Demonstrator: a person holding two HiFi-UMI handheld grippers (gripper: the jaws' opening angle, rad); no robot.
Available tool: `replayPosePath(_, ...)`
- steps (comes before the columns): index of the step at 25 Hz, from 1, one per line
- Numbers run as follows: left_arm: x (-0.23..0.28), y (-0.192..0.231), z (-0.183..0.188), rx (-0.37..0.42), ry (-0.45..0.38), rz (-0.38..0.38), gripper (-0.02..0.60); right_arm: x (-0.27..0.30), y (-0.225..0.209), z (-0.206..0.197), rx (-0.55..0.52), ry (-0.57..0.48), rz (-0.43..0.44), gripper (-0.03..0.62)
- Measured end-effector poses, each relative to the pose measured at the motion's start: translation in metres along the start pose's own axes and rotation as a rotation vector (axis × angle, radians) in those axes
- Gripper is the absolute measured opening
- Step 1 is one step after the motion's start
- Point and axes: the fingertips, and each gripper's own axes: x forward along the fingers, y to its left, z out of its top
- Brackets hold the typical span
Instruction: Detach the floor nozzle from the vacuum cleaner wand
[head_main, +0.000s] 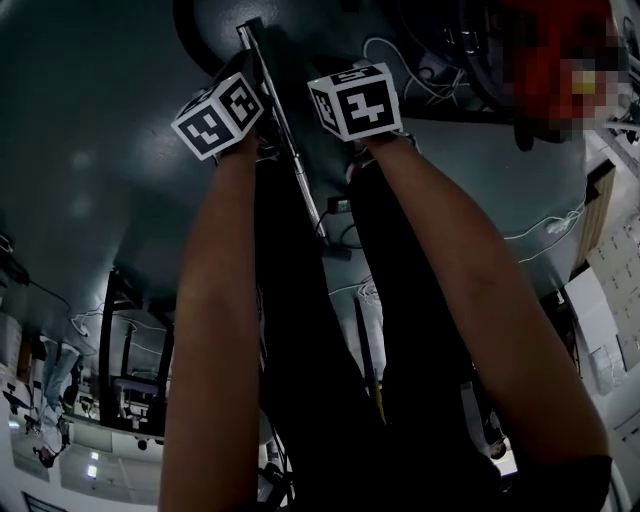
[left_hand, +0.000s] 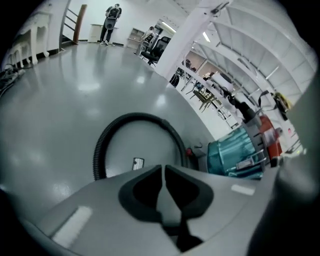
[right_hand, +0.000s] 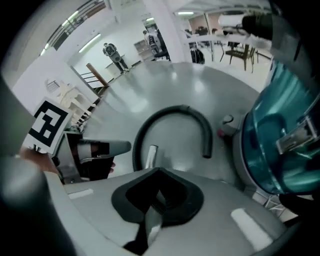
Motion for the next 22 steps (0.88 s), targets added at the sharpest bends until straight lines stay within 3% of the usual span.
replayPosePath(1,-0.002,-0.004,0.003,-0.002,-0.014,-0.018,0.012,-0.003,-0.001,0.005,-0.003,-0.029,-0.028,-0.003)
replayPosePath(5,-0.013,-0.018,0.011,-0.017,-0.057,-0.073,0.009,-0.01,0.009,0.019,0.007,-0.07,-0.021,-0.003)
replayPosePath(16,-0.059,-0.042,0.023,0.008,-0.087,-0.083,0.009,-0.054,0.026,0.048,-0.014,-0.148,-0.041,-0.003)
replayPosePath(22,-0.092,-0.078,0.053,0.124,-0.199,-0.132,0.009,-0.094,0.037,0.078,-0.032,-0.291,-0.051,-0.003)
